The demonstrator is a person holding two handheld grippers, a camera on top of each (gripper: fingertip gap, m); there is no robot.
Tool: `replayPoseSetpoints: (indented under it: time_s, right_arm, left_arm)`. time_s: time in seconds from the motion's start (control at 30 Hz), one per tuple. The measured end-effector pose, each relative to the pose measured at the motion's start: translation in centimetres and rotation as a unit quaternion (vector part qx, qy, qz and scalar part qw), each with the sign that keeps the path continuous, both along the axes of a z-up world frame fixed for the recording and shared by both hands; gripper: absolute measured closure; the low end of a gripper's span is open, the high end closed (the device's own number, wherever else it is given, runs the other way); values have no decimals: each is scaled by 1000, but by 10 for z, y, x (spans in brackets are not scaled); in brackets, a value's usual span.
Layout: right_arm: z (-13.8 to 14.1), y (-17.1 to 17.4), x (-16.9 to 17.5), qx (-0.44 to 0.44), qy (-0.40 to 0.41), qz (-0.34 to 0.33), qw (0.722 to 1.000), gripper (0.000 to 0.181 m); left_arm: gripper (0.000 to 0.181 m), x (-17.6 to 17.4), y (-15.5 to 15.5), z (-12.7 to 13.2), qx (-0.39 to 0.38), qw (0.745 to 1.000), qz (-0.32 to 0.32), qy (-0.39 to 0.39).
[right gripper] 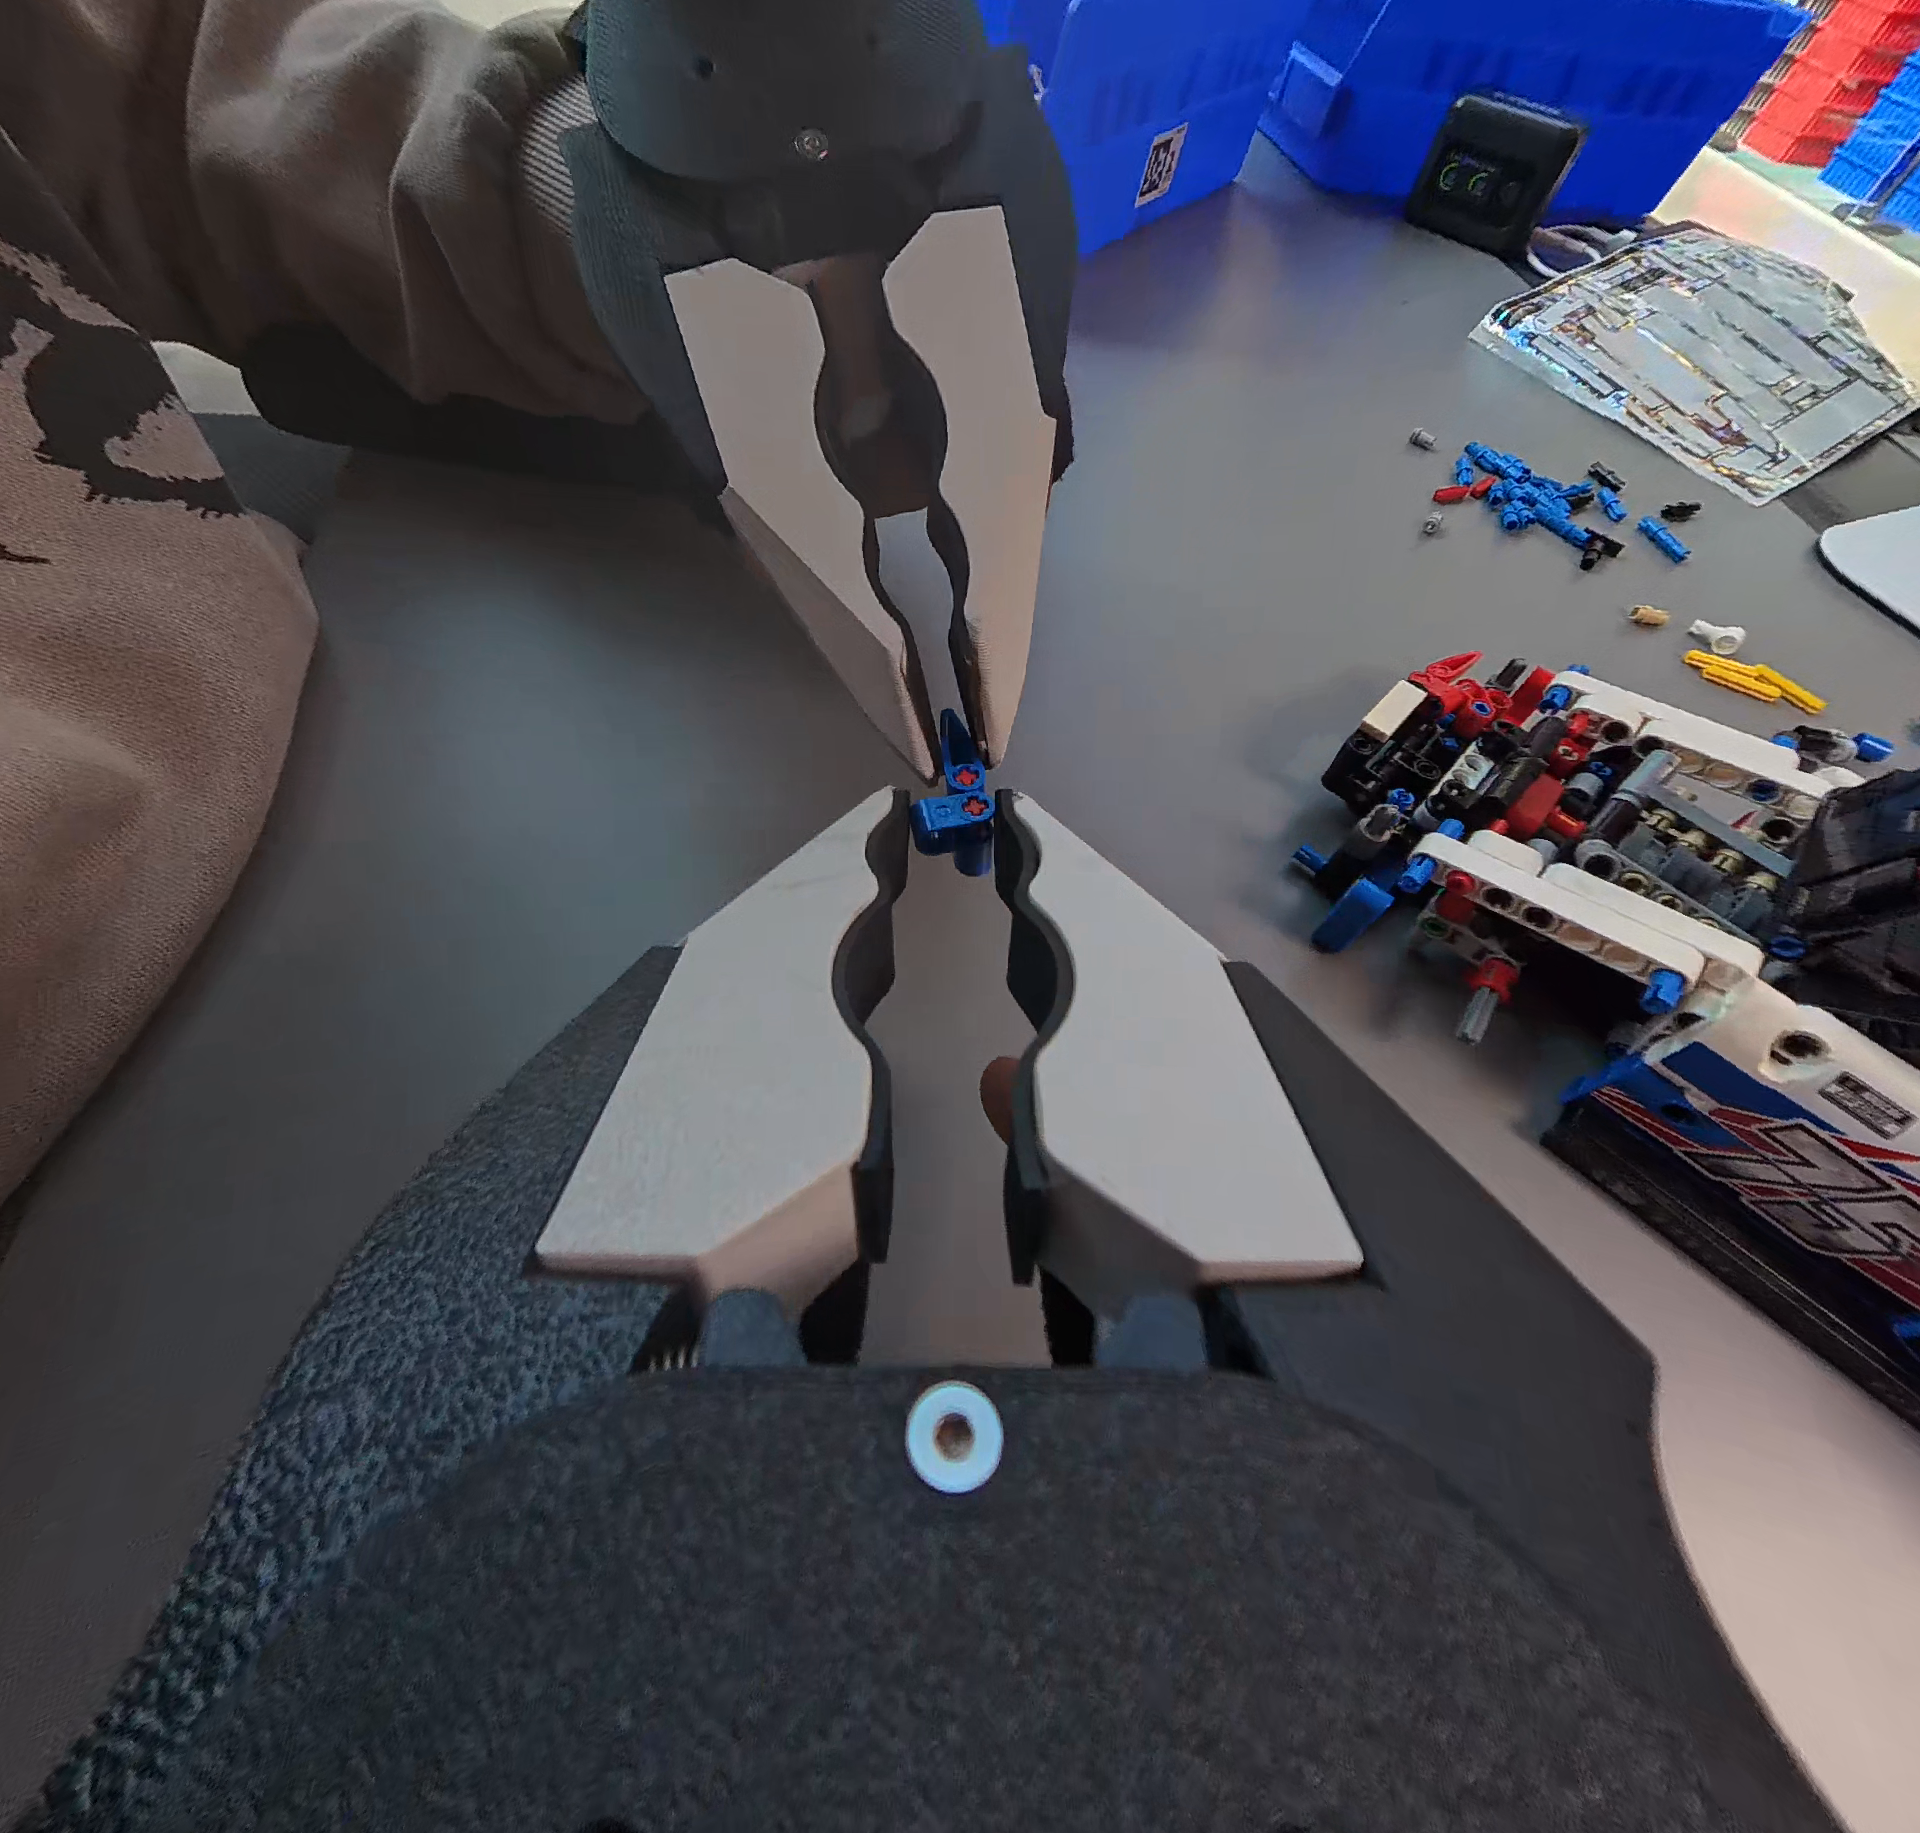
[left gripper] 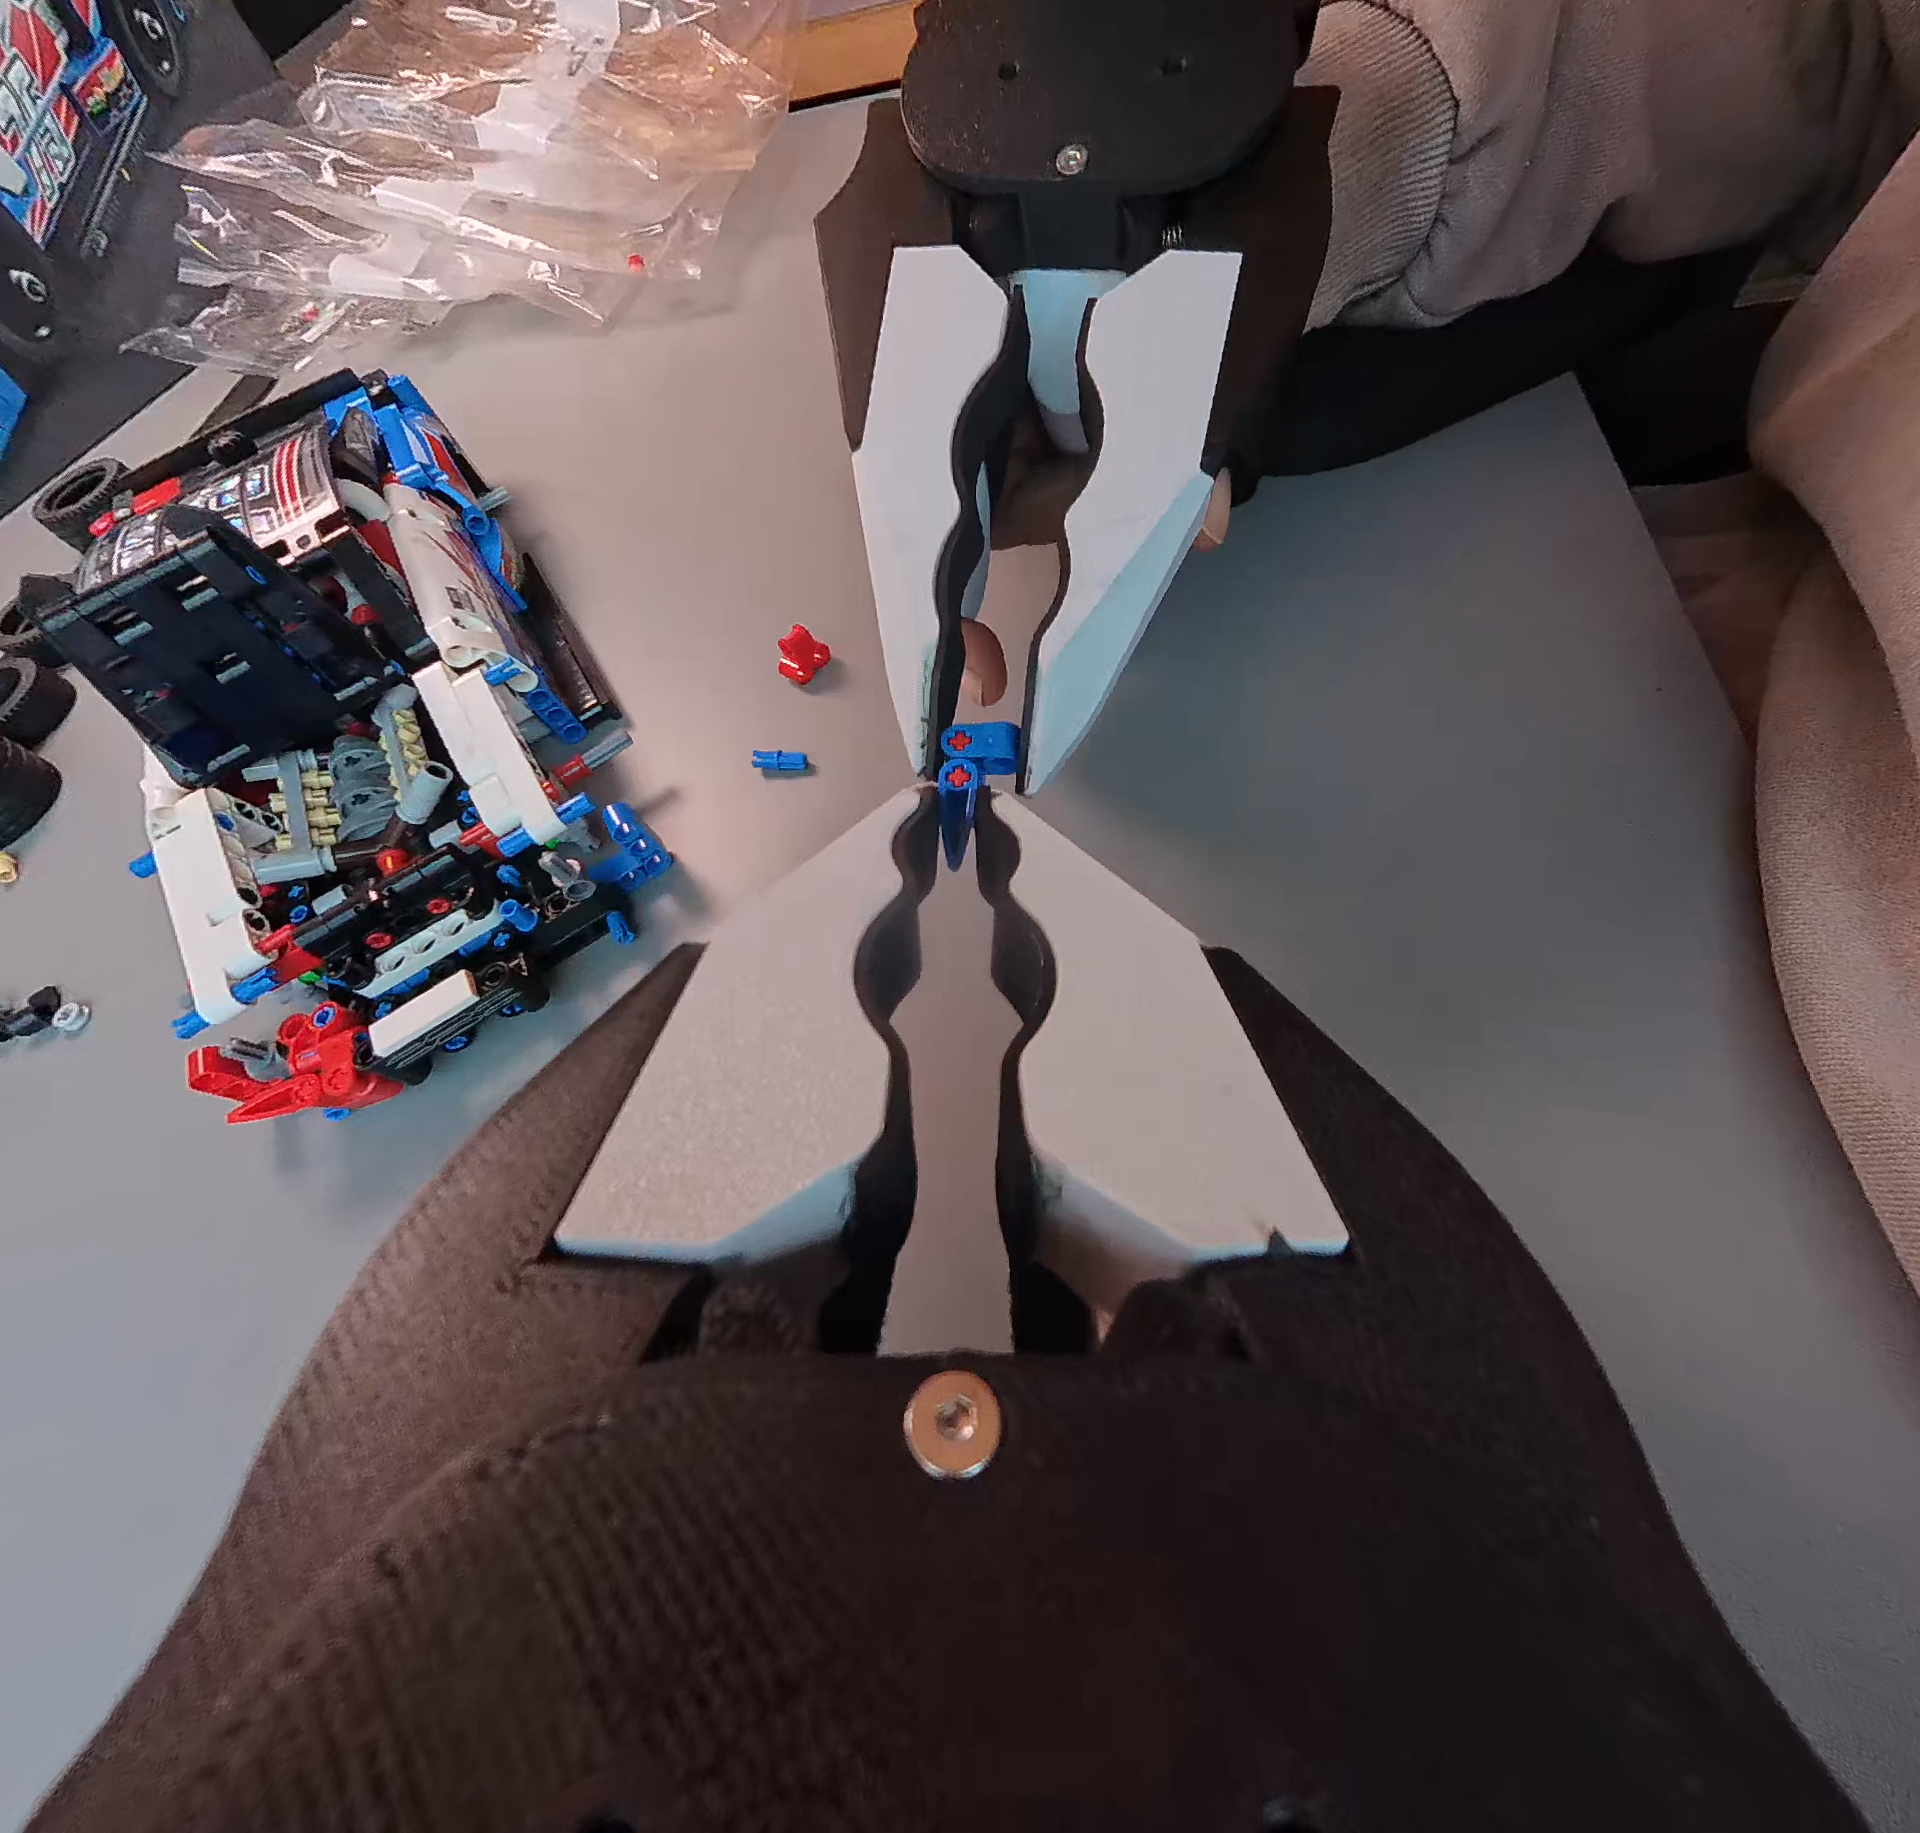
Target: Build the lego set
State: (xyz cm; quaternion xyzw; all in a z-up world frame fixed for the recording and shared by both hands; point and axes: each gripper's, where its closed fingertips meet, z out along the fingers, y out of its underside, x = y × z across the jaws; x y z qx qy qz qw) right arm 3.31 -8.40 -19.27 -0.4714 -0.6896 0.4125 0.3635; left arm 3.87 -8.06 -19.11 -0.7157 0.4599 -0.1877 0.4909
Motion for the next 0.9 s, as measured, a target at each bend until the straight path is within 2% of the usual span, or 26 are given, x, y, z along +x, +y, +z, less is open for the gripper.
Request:
replayPoseSetpoints:
  time_s: [0.17, 0.3, 0.47, 0.63, 0.9]
  right_arm:
    - [-10, 2, -1, 12, -25, -8, 1000, 168]
    - [-13, 12, -2, 7, -36, -33, 999, 169]
    - [-5, 31, -1, -24, -19, -80, 996, 169]
    - [2, 42, 0, -48, -4, -105, 993, 170]
    - [0, 44, -1, -49, -5, -112, 992, 170]
  left_arm:
    - [177, -2, 0, -11, -30, 999, 4, 13]
    - [177, -10, 6, -19, -55, 998, 36, 25]
    - [177, -25, 15, -31, -77, 993, 76, 45]
    - [177, -28, 16, -44, -70, 990, 82, 87]
    - [173, -28, 18, -40, -67, 992, 87, 70]
